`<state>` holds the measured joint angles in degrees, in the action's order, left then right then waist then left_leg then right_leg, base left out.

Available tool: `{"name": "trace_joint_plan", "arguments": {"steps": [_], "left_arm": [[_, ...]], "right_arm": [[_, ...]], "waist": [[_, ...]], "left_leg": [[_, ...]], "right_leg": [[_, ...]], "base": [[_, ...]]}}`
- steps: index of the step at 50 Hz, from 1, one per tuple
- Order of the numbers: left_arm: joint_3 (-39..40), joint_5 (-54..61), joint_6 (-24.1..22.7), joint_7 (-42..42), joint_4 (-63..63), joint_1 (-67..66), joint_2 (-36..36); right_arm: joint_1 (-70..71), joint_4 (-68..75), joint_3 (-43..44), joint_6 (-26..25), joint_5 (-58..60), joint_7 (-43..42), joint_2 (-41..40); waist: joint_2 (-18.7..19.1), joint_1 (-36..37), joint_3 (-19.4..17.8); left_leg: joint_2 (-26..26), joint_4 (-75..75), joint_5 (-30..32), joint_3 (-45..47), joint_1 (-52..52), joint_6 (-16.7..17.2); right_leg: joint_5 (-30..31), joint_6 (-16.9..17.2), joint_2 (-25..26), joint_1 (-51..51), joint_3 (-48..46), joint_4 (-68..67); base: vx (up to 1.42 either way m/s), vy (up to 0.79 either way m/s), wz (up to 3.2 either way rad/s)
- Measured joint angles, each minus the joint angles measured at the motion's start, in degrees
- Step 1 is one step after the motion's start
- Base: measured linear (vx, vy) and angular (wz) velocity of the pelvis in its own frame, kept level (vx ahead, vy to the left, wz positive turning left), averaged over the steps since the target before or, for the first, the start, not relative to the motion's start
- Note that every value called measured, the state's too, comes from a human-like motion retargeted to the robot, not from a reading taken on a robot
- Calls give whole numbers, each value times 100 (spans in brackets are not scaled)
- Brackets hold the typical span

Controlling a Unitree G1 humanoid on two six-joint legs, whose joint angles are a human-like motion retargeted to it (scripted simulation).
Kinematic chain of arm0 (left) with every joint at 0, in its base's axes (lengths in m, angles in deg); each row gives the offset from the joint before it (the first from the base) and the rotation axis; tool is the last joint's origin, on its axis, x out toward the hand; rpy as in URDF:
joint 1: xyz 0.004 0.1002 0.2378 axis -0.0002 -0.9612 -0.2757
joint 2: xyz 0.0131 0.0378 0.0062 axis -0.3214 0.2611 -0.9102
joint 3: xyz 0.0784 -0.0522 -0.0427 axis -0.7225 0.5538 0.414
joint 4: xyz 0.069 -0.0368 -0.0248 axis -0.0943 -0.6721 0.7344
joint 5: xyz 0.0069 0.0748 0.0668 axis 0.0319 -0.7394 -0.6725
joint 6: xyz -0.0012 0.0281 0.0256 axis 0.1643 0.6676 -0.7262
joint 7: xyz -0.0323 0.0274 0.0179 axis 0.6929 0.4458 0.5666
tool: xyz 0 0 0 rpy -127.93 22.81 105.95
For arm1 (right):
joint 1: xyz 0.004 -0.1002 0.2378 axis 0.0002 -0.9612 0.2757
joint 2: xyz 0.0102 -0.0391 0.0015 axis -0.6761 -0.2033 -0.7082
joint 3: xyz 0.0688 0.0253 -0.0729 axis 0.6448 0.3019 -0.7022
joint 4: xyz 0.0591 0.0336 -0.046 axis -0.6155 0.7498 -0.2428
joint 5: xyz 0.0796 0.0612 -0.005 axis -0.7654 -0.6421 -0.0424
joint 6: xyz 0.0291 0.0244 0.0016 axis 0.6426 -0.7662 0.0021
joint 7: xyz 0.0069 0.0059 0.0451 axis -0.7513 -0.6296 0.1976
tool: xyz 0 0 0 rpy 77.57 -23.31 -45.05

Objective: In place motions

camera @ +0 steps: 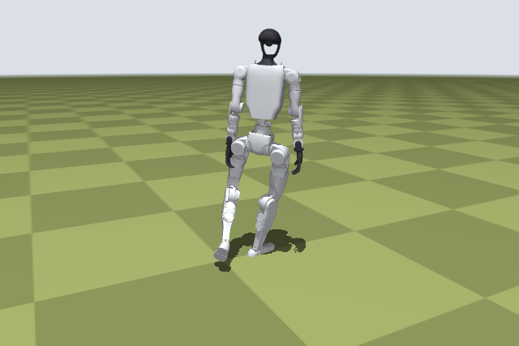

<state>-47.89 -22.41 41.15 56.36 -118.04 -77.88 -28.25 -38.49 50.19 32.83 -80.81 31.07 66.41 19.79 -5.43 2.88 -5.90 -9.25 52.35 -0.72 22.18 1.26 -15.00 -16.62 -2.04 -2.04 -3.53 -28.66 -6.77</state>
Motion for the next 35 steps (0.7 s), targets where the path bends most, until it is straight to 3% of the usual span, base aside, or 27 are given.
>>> {"name": "trace_joint_plan", "arguments": {"steps": [5,11,14,17,18,19,20,22,35], "left_arm": [[-155,-139,-14,-95,-4,-43,-24],[-310,-260,31,-161,-45,-164,111],[-291,-247,43,-182,-65,-187,156],[-261,-217,61,-171,-126,-203,181],[-243,-212,73,-163,-176,-178,194],[-234,-215,78,-155,-225,-189,208],[-229,-223,80,-146,-275,-217,223],[-129,-278,117,-81,-428,-223,230],[0,-292,331,-62,-640,121,-65]], "right_arm": [[-104,-137,75,43,66,25,-16],[-298,-100,151,52,61,-34,77],[-355,19,163,3,83,-19,131],[-411,139,163,-65,149,-21,178],[-401,190,169,-95,185,-32,203],[-420,228,163,-121,223,-49,229],[-454,260,153,-147,261,-70,253],[-498,282,85,-216,371,-105,252],[-747,106,120,-22,348,-166,-72]], "waist": [[133,-161,-9],[95,-373,159],[236,-298,154],[442,-337,141],[499,-382,138],[537,-451,169],[566,-530,217],[637,-664,337],[591,-877,501]], "left_leg": [[37,-588,-336,-537,602,0],[974,-2748,198,-978,945,47],[1003,-3612,291,-1121,849,433],[1142,-4274,652,-1891,736,999],[1179,-4488,1114,-2016,662,995],[1231,-4609,1132,-2073,556,918],[1292,-4684,929,-2095,433,803],[978,-4732,884,-1097,306,848],[1235,-4999,545,-779,-39,543]], "right_leg": [[238,11,34,89,310,81],[577,210,-512,-35,528,176],[672,199,-388,-6,764,156],[776,241,-170,93,995,117],[808,276,-120,126,1083,96],[844,320,-106,154,1171,82],[881,369,-109,181,1259,70],[977,406,-62,180,1431,71],[1325,449,-140,153,1813,136]], "base": [[15,11,-94],[13,33,-70],[24,18,-127],[24,18,-102],[24,18,-78],[26,20,-67],[32,25,-77],[31,25,-91],[9,11,-48]]}}
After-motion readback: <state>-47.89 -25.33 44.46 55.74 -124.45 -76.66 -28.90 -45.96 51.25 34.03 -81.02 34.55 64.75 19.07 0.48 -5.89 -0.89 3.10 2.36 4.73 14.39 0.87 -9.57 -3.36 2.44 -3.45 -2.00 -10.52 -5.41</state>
